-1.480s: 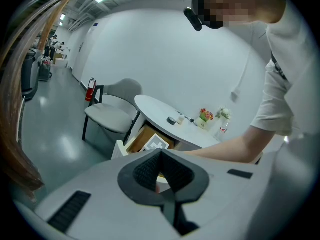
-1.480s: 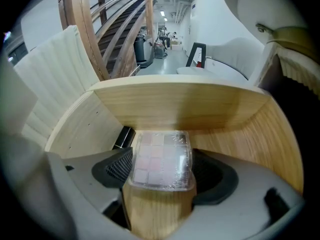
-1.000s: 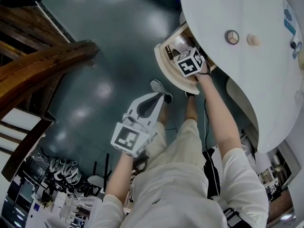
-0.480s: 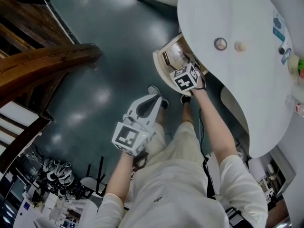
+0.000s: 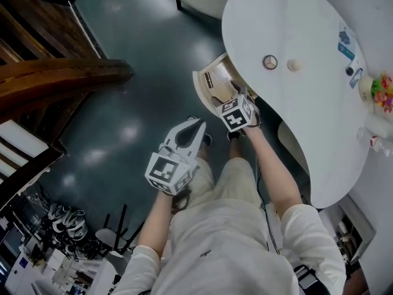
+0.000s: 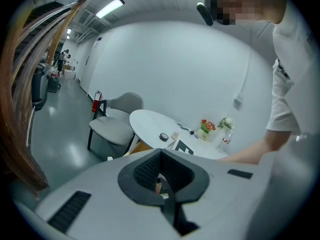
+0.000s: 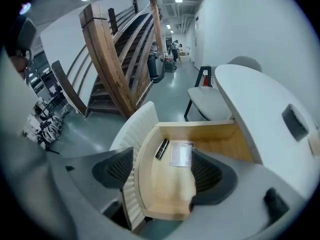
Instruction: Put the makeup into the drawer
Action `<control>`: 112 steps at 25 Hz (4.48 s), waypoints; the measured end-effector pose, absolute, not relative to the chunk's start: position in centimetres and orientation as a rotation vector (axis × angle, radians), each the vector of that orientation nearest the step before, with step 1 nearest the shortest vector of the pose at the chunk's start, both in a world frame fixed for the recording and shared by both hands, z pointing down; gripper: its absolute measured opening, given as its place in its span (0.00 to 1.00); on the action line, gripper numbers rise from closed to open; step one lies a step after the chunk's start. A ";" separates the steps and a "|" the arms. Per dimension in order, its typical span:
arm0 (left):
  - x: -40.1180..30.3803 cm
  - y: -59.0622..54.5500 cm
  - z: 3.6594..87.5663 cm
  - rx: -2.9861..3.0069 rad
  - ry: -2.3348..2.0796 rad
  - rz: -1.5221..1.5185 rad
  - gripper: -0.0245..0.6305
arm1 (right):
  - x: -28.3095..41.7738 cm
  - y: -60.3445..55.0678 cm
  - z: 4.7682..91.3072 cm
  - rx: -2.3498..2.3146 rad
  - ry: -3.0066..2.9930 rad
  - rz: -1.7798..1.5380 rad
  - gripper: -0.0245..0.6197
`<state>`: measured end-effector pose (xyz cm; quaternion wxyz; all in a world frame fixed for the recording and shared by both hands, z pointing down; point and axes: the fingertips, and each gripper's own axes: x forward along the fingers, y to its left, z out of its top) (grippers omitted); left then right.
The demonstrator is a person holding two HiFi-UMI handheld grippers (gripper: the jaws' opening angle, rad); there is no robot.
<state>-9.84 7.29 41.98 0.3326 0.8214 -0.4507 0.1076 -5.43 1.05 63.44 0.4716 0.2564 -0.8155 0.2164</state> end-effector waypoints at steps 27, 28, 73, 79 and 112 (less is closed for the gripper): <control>-4.0 6.5 32.7 2.239 -1.279 0.288 0.05 | -0.6 4.1 42.9 0.666 -2.252 0.463 0.06; -3.5 6.5 32.4 2.246 -1.278 0.288 0.05 | -0.2 4.2 41.7 0.666 -2.284 0.474 0.06; 6.8 6.6 32.8 2.270 -1.227 0.350 0.05 | 16.3 1.5 39.0 0.934 -2.343 0.498 0.12; 6.7 5.7 33.6 2.240 -1.237 0.360 0.05 | 17.6 -2.6 42.1 0.944 -2.273 0.485 0.22; 3.4 3.0 36.1 2.127 -1.310 0.371 0.05 | 17.5 -13.3 51.5 0.951 -2.048 0.395 0.21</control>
